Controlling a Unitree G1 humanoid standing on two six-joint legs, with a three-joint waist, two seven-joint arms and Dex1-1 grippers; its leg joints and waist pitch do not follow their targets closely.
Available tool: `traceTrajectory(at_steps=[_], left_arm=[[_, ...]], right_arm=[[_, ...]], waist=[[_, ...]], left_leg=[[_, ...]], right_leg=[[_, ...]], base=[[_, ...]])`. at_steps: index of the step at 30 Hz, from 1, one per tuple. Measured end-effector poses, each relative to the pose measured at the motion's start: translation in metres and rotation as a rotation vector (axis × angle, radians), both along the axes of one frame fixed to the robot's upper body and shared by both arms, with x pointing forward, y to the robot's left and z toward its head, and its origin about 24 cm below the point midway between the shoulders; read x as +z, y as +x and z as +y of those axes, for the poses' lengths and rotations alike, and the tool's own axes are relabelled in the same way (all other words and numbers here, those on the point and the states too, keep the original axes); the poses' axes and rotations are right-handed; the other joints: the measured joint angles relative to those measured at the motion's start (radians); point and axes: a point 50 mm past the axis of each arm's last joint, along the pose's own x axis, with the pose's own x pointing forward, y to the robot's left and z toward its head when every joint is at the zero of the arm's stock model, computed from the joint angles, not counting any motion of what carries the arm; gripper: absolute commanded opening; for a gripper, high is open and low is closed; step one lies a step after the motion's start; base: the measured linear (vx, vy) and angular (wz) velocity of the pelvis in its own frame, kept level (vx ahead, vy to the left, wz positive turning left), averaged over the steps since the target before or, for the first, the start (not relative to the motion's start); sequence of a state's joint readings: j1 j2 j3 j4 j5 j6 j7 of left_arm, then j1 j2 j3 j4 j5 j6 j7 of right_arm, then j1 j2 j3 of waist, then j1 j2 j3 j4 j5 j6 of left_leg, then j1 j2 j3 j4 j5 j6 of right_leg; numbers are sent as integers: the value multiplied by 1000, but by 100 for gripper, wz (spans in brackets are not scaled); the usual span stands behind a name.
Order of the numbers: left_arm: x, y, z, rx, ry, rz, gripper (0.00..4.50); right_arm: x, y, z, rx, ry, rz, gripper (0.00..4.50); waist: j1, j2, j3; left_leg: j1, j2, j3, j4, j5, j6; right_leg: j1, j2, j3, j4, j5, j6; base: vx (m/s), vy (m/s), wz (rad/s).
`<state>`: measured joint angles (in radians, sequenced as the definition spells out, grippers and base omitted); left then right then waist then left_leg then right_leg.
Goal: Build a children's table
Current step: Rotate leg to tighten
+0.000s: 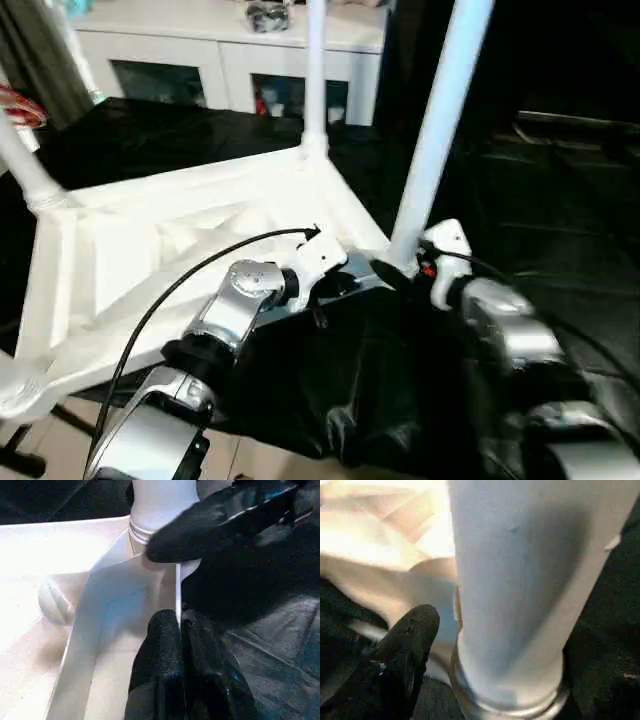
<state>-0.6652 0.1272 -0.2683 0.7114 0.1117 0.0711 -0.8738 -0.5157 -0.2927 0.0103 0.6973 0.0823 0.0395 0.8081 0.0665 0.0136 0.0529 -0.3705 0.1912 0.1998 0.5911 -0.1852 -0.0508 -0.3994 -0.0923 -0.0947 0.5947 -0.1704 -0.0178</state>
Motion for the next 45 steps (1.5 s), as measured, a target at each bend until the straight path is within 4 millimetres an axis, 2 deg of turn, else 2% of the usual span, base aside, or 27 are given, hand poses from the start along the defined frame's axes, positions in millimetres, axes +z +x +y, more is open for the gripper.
traceTrajectory(at_steps=[3,5,8,9,12,15,19,28,32,34,37,41,45], left_arm=[[0,-2,-3,-36,3,-4,0],[1,-1,1,-27,8,-7,0],[1,-1,4,-22,9,-9,0],[1,-1,5,-28,6,-7,0],[1,-4,9,-50,1,-1,0],[2,-6,12,-80,1,4,0],[2,-7,12,-101,7,-6,0],[3,-8,12,-109,8,-6,0],[3,-7,9,-102,9,-28,0],[3,-7,10,-90,4,-13,44],[7,-6,14,-63,-46,18,66],[29,-6,15,-78,-128,-36,98],[32,-22,39,-80,-111,-1,123]], right_arm=[[11,-10,-30,141,-51,20,385],[18,-14,-37,207,-54,22,385],[17,-18,-43,238,-56,46,385],[17,-19,-45,245,-54,52,385],[20,-20,-46,250,-19,57,422],[25,-21,-45,276,14,62,441],[30,-21,-42,302,19,43,441],[30,-22,-42,305,10,37,441],[31,-28,-50,331,-31,49,441],[31,-33,-55,341,-41,78,450],[32,-39,-59,369,-49,106,450],[37,-42,-55,410,-25,117,450],[41,-48,-40,465,38,117,450]], waist=[[14,0,0],[11,-1,1],[3,-1,1],[2,-2,1],[-5,-1,1],[-4,-1,1],[3,-1,1],[5,-1,1],[14,-1,1],[17,-1,1],[17,-2,2],[17,-2,2],[13,-1,1]], left_leg=[[-1,0,2,1,1,2],[-1,1,2,1,1,2],[-1,1,1,1,1,2],[-1,1,1,1,1,2],[-2,1,1,1,1,2],[-3,1,1,1,1,3],[-4,1,1,2,2,3],[-4,1,1,2,1,3],[-4,1,1,2,1,3],[-4,1,1,2,2,3],[-4,1,1,2,2,3],[-4,1,1,2,2,3],[-3,3,1,1,1,3]], right_leg=[[0,-1,1,0,0,1],[0,0,1,1,0,1],[-1,0,0,1,0,1],[-1,0,0,1,0,1],[-1,0,0,1,0,1],[-3,0,0,1,-1,2],[-3,0,0,1,-1,2],[-3,0,0,1,-1,2],[-3,0,0,1,-1,2],[-3,0,0,1,-1,2],[-3,0,0,1,-1,2],[-3,0,0,1,-1,2],[-4,1,0,1,-1,2]], base=[[0,0,0],[0,0,0],[0,0,0],[0,0,0],[0,0,0],[0,0,0],[0,0,0],[0,0,0],[0,0,0],[0,0,0],[0,0,0],[0,0,0],[0,0,0]])
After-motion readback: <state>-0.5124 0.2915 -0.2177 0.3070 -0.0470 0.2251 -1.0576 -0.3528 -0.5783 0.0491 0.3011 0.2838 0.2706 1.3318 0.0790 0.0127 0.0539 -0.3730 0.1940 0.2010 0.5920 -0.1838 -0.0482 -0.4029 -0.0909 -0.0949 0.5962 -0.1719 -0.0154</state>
